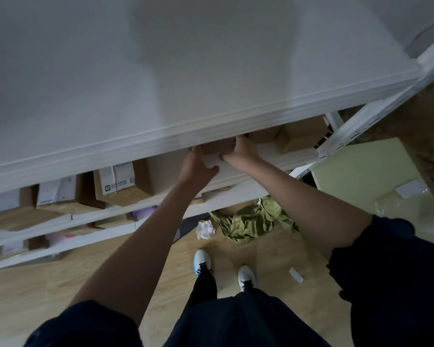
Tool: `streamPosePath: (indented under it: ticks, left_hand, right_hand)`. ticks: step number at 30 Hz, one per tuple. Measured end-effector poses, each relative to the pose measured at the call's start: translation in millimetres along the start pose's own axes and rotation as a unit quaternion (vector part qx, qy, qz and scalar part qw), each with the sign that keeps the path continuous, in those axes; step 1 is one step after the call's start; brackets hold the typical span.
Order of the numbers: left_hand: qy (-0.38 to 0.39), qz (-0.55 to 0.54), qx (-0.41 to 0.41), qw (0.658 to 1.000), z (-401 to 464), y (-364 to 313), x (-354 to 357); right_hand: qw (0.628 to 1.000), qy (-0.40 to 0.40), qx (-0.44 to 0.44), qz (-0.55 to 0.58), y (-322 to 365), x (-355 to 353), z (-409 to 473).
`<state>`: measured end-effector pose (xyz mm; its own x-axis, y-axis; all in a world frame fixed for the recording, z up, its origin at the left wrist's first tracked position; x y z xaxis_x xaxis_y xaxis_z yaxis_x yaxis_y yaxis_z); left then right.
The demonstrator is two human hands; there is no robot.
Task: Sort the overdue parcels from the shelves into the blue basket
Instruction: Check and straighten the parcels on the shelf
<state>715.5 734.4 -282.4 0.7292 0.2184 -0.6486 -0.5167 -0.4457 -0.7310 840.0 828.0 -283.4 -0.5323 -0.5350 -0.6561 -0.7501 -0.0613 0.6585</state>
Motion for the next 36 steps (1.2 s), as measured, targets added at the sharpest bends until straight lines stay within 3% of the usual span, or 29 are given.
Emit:
streamPosePath:
  ticks: [6, 14, 28, 36]
  left_hand:
    - [-0.038, -0.009, -0.026, 0.999, -53.1, 11.5, 19.4]
    - [-0.098, -0.049, -0.002, 0.994, -114.6, 23.1, 35.6]
    - [-0.093, -0.004, 0.033, 0.995, -75.5, -6.0, 3.4]
    - [-0.129, 0.010, 0.084, 0.988, -134.7, 18.2, 21.9]
  right_hand:
    - [0.998, 0.046, -0.053, -0.006, -12.7, 10.5, -53.8]
    - [0.987, 0.087, -0.136, -0.005, -47.2, 20.0, -105.8]
    - [0.976, 0.048, -0.203, -0.066, 7.2, 11.1, -70.6]
    - [0.967, 0.026, -0.240, -0.082, -33.3, 20.0, -121.4]
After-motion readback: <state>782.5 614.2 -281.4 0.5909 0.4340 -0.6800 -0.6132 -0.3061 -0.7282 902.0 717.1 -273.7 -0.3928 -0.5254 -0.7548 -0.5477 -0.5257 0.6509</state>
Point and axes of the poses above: each hand's wrist, its own z-axis towards the middle knuckle, its own x-axis out of the palm, y = z × x, the point moved 7 cm from there along z, towards the middle knuckle
